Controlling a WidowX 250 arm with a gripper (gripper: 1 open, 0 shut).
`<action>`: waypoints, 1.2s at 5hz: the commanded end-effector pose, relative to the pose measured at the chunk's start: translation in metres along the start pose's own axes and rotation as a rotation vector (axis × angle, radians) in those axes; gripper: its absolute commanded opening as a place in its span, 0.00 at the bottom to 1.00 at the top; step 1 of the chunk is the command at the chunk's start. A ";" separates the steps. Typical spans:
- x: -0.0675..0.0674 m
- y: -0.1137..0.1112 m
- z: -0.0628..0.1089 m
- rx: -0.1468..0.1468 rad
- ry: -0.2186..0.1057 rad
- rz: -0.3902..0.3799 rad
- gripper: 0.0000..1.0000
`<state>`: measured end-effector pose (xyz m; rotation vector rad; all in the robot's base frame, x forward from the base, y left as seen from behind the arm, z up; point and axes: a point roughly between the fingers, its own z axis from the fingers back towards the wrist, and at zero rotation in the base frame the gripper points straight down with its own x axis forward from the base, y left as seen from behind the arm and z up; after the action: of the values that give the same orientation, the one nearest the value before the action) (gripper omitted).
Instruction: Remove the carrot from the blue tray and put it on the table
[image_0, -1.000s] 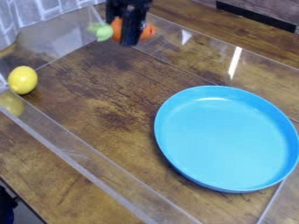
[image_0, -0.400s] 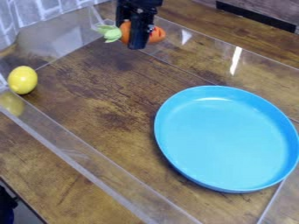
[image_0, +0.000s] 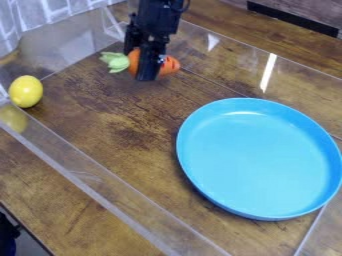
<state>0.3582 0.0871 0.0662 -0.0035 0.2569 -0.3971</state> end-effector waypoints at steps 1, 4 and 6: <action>-0.017 0.013 0.029 0.033 -0.088 0.100 0.00; -0.021 0.038 0.020 0.014 -0.049 0.161 0.00; -0.021 0.053 -0.008 0.018 -0.011 0.088 0.00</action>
<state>0.3531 0.1336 0.0381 -0.0063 0.3054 -0.3290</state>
